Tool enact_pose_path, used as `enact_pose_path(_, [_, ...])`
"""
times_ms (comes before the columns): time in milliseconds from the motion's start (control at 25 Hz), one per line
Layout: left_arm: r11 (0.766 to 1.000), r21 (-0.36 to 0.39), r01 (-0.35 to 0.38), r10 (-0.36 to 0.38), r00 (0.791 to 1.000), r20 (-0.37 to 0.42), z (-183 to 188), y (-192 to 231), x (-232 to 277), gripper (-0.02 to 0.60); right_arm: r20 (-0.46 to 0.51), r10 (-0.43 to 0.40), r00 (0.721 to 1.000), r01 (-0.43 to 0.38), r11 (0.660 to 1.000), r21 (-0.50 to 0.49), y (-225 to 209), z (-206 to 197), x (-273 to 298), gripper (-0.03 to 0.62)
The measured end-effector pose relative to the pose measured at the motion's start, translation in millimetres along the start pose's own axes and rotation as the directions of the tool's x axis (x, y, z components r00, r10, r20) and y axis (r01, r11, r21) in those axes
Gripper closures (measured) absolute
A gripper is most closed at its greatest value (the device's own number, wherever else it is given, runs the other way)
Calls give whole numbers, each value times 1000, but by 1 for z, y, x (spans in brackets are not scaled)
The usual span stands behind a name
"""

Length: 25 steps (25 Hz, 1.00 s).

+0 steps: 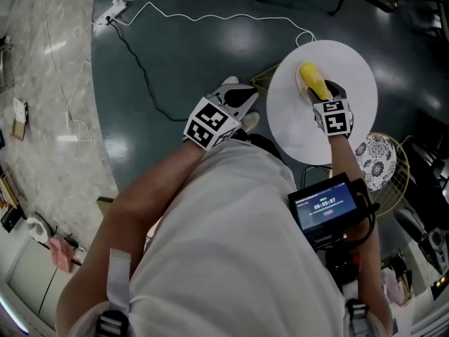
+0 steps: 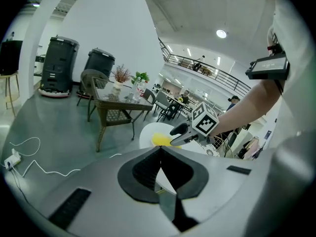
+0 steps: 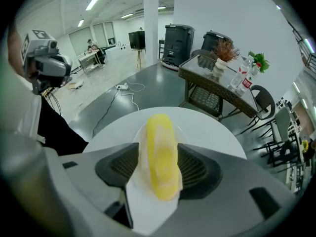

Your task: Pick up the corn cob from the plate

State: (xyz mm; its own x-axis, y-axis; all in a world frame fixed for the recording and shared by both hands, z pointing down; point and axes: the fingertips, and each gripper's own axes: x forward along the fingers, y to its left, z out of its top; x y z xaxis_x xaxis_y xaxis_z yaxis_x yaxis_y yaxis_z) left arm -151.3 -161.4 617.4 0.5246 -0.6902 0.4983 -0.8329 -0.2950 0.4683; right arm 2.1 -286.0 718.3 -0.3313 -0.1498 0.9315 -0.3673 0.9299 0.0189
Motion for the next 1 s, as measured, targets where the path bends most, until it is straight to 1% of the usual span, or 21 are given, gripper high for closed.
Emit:
enact_pose_path(40, [1000, -5, -4, 4, 1000, 2, 0, 2, 0, 574, -17, 3, 1000, -3, 1000, -8, -3, -1, 5, 368])
enact_pose_path(80, [1000, -9, -7, 7, 1000, 4, 0, 2, 0, 574, -34, 6, 999, -6, 1000, -16, -5, -2, 8, 335])
enact_pose_path(120, [1000, -13, -9, 9, 1000, 5, 0, 2, 0, 574, -53, 9, 999, -11, 1000, -25, -7, -3, 10, 330])
enact_pose_path(400, [999, -30, -30, 30, 1000, 9, 2, -2, -5, 574, -168, 53, 984, -69, 993, -92, -7, -17, 17, 330])
enact_pose_path(480, [999, -31, -33, 33, 999, 10, 3, -3, -6, 574, -187, 57, 981, -75, 993, -89, -8, -23, 19, 332])
enact_pose_path(840, [999, -34, -36, 36, 999, 11, 4, -5, -7, 574, -203, 58, 977, -78, 993, -93, -9, -27, 18, 342])
enact_pose_path(1000, [999, -33, -34, 34, 999, 11, 3, -7, -7, 574, -192, 51, 980, -68, 994, -85, -10, -26, 17, 345])
